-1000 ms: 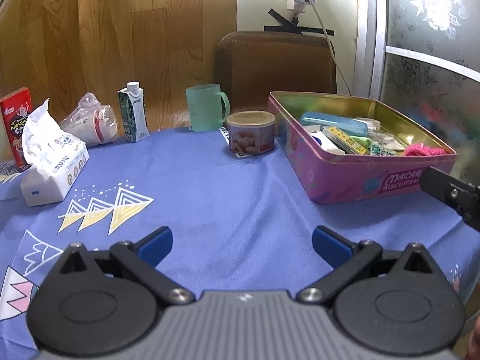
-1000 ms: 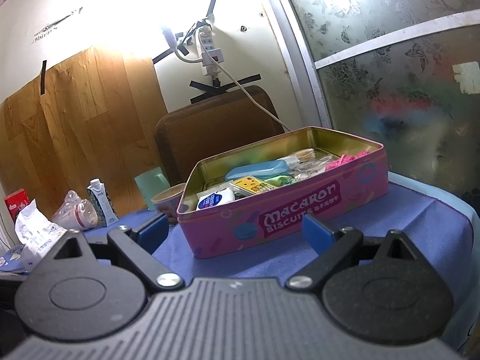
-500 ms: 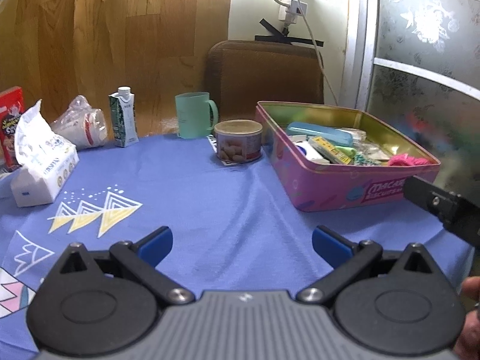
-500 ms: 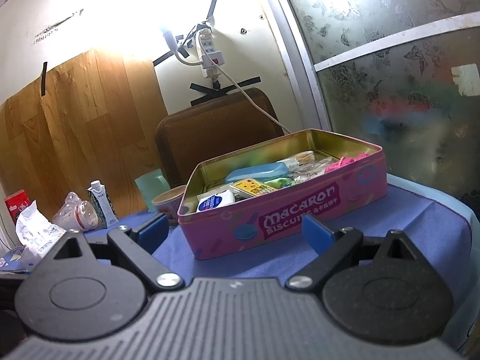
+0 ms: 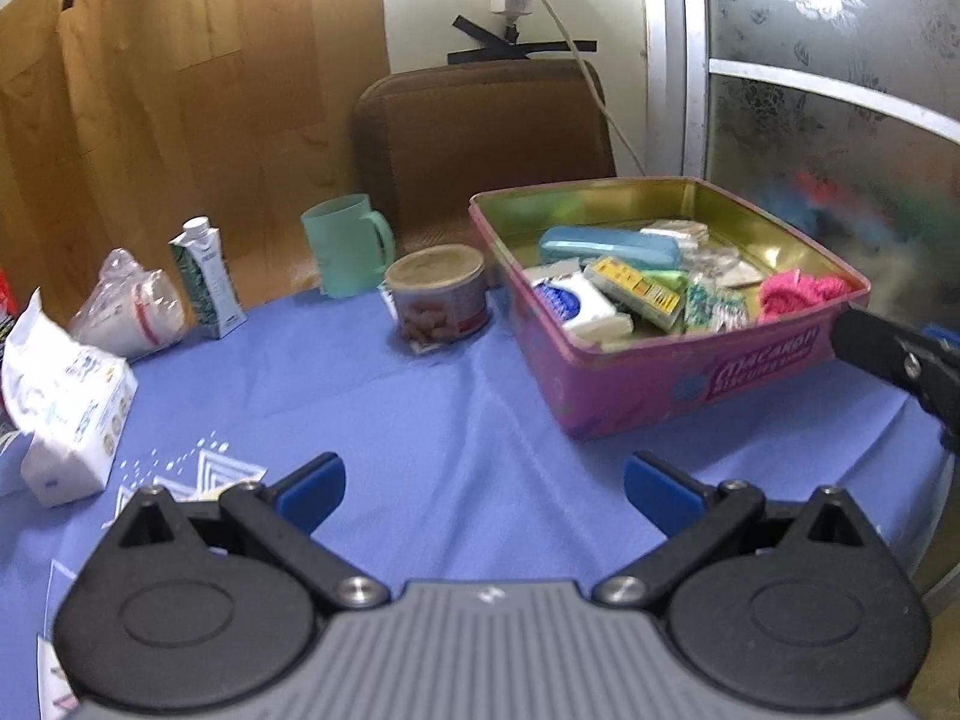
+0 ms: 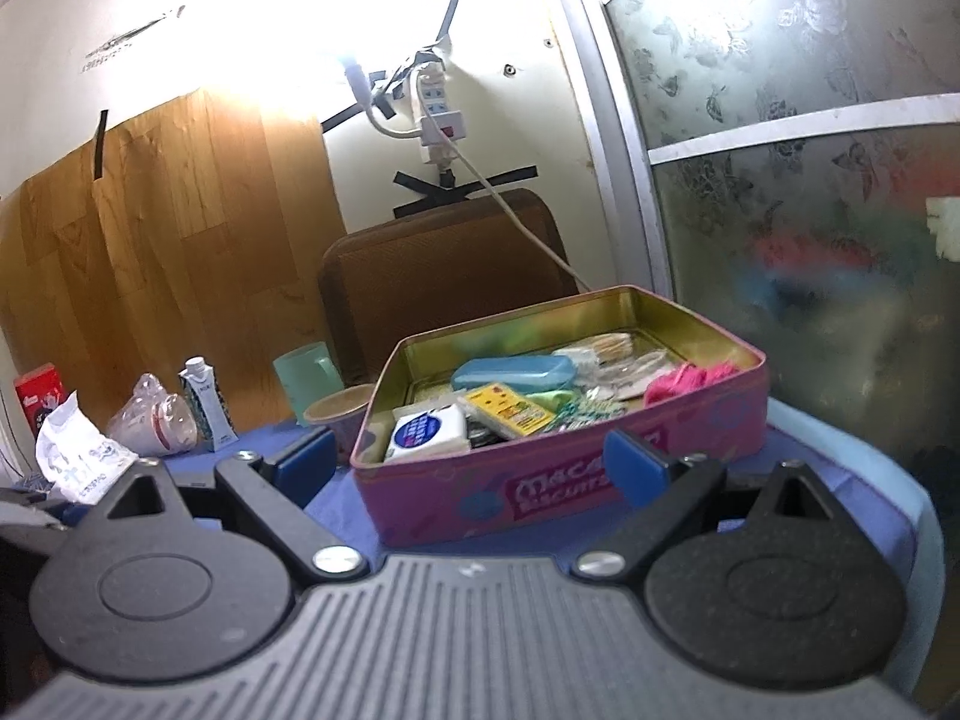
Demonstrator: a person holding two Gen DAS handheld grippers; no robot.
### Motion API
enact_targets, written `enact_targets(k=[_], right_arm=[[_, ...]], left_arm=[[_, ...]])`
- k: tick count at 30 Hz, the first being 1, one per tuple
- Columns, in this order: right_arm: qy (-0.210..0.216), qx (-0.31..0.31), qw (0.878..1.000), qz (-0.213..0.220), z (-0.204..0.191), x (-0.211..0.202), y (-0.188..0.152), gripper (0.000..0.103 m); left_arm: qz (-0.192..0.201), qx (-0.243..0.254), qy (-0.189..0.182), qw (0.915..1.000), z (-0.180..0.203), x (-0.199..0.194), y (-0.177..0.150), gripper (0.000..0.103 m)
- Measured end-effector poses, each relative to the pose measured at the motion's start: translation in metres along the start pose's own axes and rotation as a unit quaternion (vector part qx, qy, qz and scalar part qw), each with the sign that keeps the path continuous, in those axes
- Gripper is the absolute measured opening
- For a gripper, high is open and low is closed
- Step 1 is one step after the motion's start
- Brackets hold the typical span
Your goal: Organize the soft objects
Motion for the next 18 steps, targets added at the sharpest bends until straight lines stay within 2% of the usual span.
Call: enact_targets(k=[8, 11, 15, 18], right_arm=[[-0.009, 0.009, 1.0, -0.017, 0.025, 0.006, 0.016, 0.098], [-0.011, 0.013, 1.0, -0.015, 0.032, 0.006, 0.019, 0.098], [-0.018, 0.019, 1.0, 0.003, 0.035, 0.002, 0.017, 0.098], [-0.013, 0.03, 0.999, 0.0, 0.034, 0.005, 0.015, 0.098]], left_arm=[[-0.006, -0.024, 0.001, 0.9997, 0.006, 0.018, 0.023, 0.103], [-0.003, -0.022, 0.0, 0.9998, 0.012, 0.021, 0.022, 0.103], [-0.017, -0.019, -0.002, 0.9997, 0.019, 0.028, 0.015, 0.103], [-0.023, -0.015, -0.001, 0.9996, 0.023, 0.03, 0.015, 0.103]])
Point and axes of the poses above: each gripper's, at about its wrist camera, not at the fingertips, and x roughly the way its jaws point, z to its right, y to its top, the point moved 7 cm from there along x, roughly the way its jaws point, and after that the axes turned 14 degrees about z, right-handed, at the moved point
